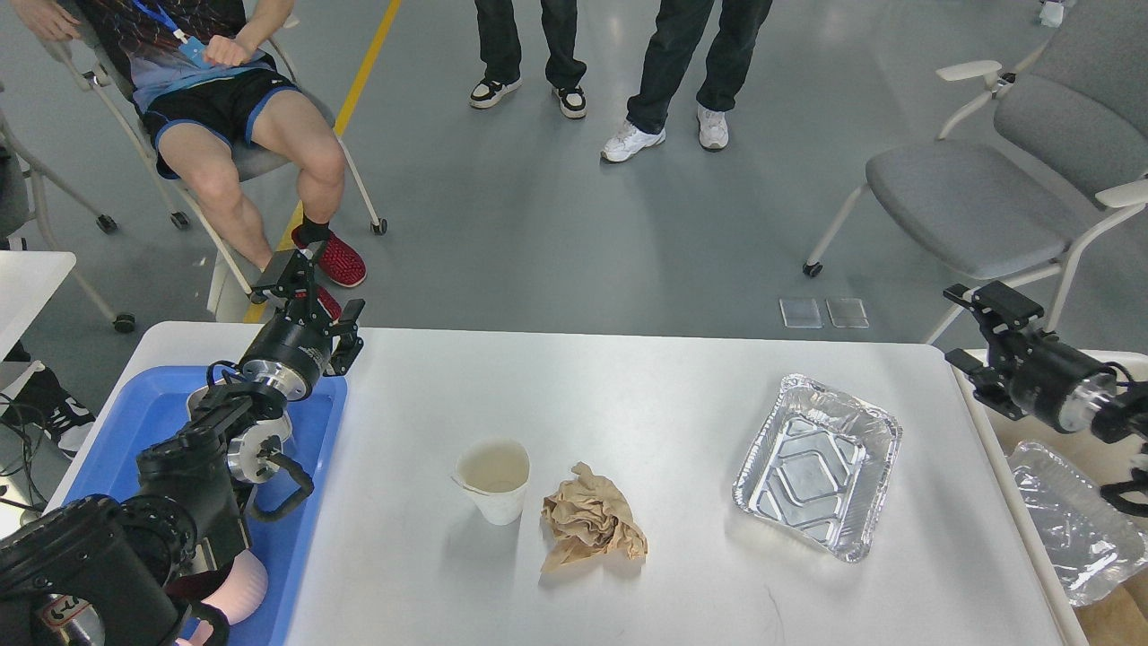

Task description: Tidy desktop

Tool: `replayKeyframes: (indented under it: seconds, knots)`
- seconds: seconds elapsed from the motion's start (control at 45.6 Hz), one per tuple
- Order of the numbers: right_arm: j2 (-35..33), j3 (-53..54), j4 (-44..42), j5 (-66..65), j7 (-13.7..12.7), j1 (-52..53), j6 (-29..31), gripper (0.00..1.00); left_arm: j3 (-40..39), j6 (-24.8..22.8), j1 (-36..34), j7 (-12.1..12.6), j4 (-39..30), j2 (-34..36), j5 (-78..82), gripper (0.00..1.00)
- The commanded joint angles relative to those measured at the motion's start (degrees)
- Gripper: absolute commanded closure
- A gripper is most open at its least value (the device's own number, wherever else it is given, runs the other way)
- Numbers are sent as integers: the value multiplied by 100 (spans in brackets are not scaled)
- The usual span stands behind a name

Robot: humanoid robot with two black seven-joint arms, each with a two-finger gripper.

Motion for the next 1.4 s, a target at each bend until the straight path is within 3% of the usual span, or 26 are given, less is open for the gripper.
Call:
replayKeyframes:
  seconds: [0.0, 0.176, 0.307, 0.614, 0.834, 1.031, 1.382]
  knots:
    - [-1534, 57, 1314, -512, 136, -272, 2, 0, 45, -11, 11, -3, 0, 23, 17, 3]
    - [-3117, 101, 2317, -565, 197, -651, 37, 0, 89, -2, 54, -12, 0, 23, 17, 3]
    - [-3865, 101, 2546, -565, 268, -870, 46, 0, 98, -2, 72, -12, 0, 14, 17, 3]
    - [-4121, 39, 2485, -565, 303, -985, -60, 0, 98, -2, 90, -12, 0, -12, 17, 3]
    - [-3182, -5, 2125, -986, 233, -1029, -710, 0, 98, 77, 160, -21, 0, -74, 8, 3]
    - [-1590, 48, 622, -2480, 276, -713, -948, 0, 98, 95, 160, -38, -9, -109, 8, 3]
    - [-385, -5, 499, -3535, 276, -581, -1352, 0, 98, 139, 169, -30, 0, -100, -1, 3]
